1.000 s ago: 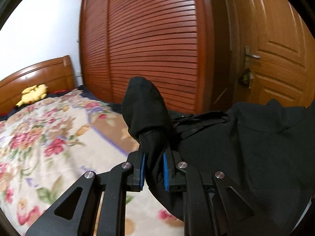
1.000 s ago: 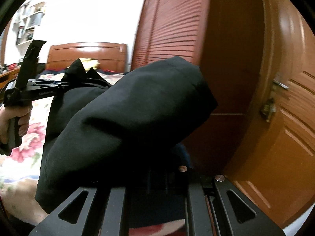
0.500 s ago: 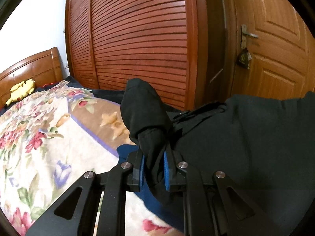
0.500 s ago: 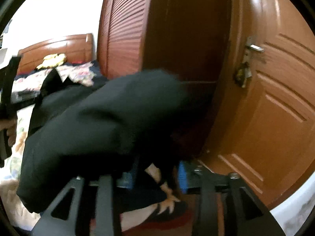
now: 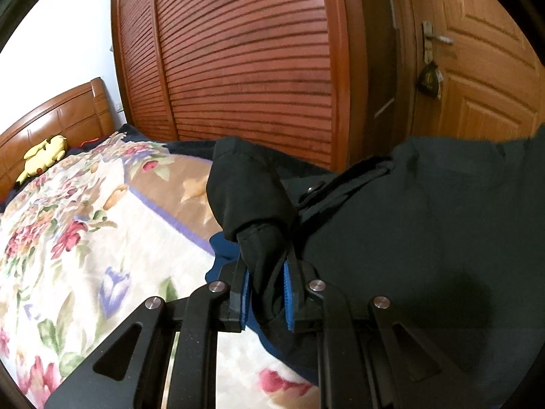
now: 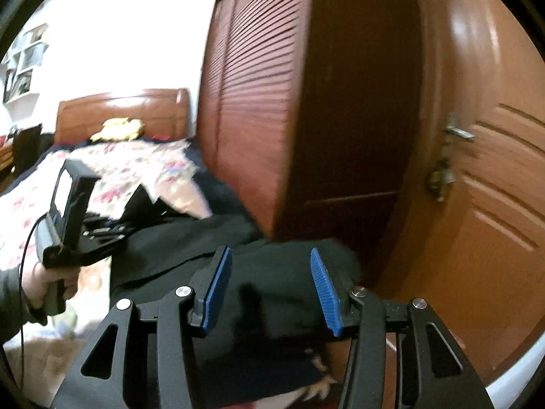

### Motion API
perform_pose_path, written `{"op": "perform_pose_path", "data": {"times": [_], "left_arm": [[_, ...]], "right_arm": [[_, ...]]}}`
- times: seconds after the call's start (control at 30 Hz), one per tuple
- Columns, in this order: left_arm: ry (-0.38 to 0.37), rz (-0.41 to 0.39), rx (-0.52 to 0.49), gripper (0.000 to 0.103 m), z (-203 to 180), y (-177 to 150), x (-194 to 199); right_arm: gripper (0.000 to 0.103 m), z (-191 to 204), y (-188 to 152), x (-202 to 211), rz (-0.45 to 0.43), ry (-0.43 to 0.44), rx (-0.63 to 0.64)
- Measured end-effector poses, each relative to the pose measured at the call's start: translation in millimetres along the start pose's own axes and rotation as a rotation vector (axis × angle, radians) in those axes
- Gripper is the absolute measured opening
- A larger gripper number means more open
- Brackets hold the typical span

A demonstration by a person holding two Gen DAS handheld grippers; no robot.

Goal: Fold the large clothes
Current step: 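Lower the coat bundle onto the blue cloth and open the right gripper, then open the left gripper and release the coat onto the blue cloth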

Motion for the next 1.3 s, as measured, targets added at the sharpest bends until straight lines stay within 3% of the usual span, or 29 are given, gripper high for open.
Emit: {"op": "perform_pose_path", "data": {"times": [0.1, 0.17, 0.27, 0.37, 0.43, 0.5, 0.57, 0.7, 0.87, 1.03, 1.17, 1.3], "left_arm": [[-0.002, 0.015, 0.007, 0.016, 4, -7, -4], [-0.016, 0.012, 0.018, 0.016, 6, -10, -3], [-0.058, 0.0, 0.051, 0.018, 8, -10, 3], [-0.079, -0.004, 0.088, 0.021, 11, -8, 12], [-0.089, -0.01, 0.105, 0.039, 13, -7, 20], [-0.117, -0.052, 0.103, 0.07, 14, -5, 34], [-0.125, -0.095, 0.079, 0.085, 12, -3, 49], [-0.115, -0.149, 0.025, 0.085, -1, -4, 68], [-0.136, -0.111, -0.053, 0.085, -33, -11, 58], [-0.1, -0.092, -0.076, 0.085, -44, -15, 36], [-0.113, -0.05, -0.059, 0.085, -43, -15, 20], [-0.082, -0.04, -0.058, 0.085, -44, -16, 23]], "right_arm": [[0.05, -6, -8, -21, 0.039, 0.042, 0.028], [0.05, -23, -12, -59, 0.065, 0.014, 0.077], [0.05, -43, -38, -104, 0.19, 0.048, -0.003], [0.05, -60, -36, -103, 0.185, 0.061, -0.053], [0.05, -63, -30, -97, 0.191, 0.043, -0.035], [0.05, -65, -25, -91, 0.196, 0.008, -0.006], [0.05, -68, -17, -79, 0.179, -0.003, -0.009], [0.05, -72, -3, -48, 0.129, 0.015, -0.005], [0.05, -74, -9, -8, 0.105, 0.05, 0.012], [0.05, -97, -26, -33, 0.161, 0.006, -0.002], [0.05, -128, -41, -53, 0.208, -0.012, -0.062], [0.05, -144, -37, -45, 0.206, -0.019, -0.098]]}}
Point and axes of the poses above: each gripper's, at about its wrist camera, not at the fingertips, and x roughly against the way its jaws point, z to its left, y to its top, the point moved 6 cm from there along -x, roughly the way its jaws point, and after that the axes turned 1 degree about x, right-handed, at the moved point
